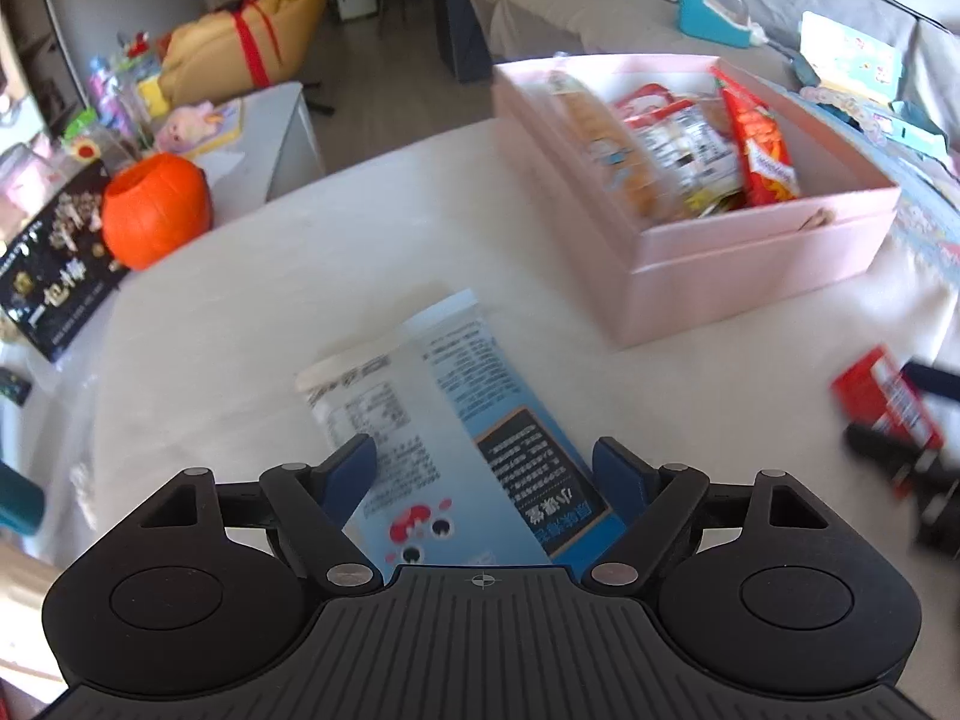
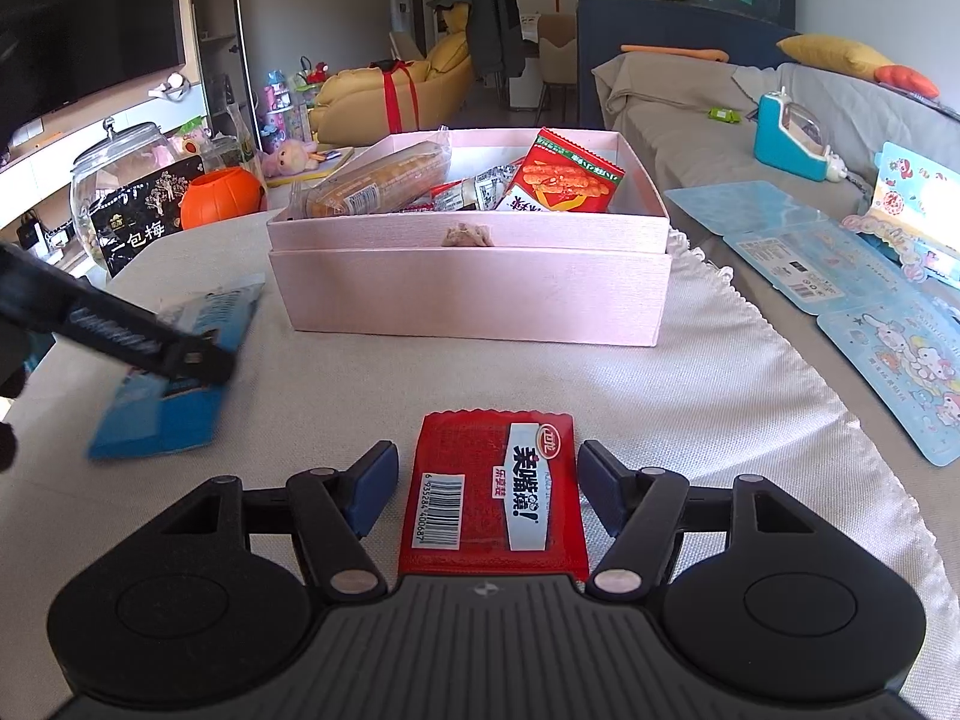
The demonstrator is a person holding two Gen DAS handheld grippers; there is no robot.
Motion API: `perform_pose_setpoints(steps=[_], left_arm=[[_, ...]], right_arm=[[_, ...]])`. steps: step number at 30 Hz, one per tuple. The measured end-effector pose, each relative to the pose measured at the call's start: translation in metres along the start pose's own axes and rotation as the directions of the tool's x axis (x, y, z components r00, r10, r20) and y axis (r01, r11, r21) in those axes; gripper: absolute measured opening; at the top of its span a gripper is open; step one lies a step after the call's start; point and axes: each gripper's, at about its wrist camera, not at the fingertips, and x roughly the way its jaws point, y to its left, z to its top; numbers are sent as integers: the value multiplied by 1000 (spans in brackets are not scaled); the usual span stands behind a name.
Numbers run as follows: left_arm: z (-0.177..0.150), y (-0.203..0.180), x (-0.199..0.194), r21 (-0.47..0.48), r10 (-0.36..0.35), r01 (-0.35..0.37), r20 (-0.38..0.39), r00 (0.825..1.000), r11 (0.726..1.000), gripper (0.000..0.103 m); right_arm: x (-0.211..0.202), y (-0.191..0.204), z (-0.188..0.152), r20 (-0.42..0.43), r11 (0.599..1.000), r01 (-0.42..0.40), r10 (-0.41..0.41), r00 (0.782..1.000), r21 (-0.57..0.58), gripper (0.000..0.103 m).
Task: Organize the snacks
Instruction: 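Grasp the blue-and-white packet with the left gripper, then drop the blue packet into the pink box with left while right drops the red packet in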
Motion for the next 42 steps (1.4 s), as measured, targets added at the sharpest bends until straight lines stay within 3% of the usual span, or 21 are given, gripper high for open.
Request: perform_pose_setpoints(steps=[4, 7, 11, 15, 19, 23, 27, 31, 32, 37, 42], left_arm=[[-16, 22, 0, 30, 59, -60, 24, 998, 998, 86], [-17, 36, 2, -26, 86, -85, 32, 996, 996, 87], [-10, 42, 7, -92, 27, -25, 23, 999, 995, 100], [-4, 45, 6, -115, -37, 42, 42, 998, 992, 100], [-9, 50, 3, -98, 47, -41, 51, 998, 994, 99], [-17, 65, 9, -137, 67, -66, 5, 998, 988, 99], [-20, 80, 13, -219, 13, -11, 12, 1000, 976, 99], [-17, 77, 14, -200, -2, 7, 23, 1000, 980, 97], [-17, 76, 12, -199, -7, 14, 36, 999, 980, 87], [-23, 66, -2, -188, -70, 84, 81, 994, 979, 86], [-38, 31, -27, -90, -94, 104, 108, 990, 991, 86]], right_arm=[[0, 0, 0, 0, 1000, -1, 1, 1000, -1, 68], [0, 0, 0, -1, 1000, 1, -1, 1000, -5, 68], [0, 0, 0, -1, 1000, 1, -1, 1000, -6, 68], [0, 0, 0, 0, 1000, -2, 2, 1000, -1, 68], [0, -1, 0, 0, 1000, -3, 3, 1000, -1, 68], [0, 0, 0, 0, 1000, -3, 3, 1000, -2, 68], [0, 0, 0, 0, 1000, -2, 2, 1000, -1, 68], [0, -1, -1, -1, 1000, -2, 2, 1000, -3, 69], [0, -1, -1, -1, 1000, -3, 3, 1000, -3, 69], [0, -1, 0, 0, 1000, -5, 5, 1000, -1, 69], [-2, -4, 0, 1, 1000, -27, 27, 1000, 7, 69]])
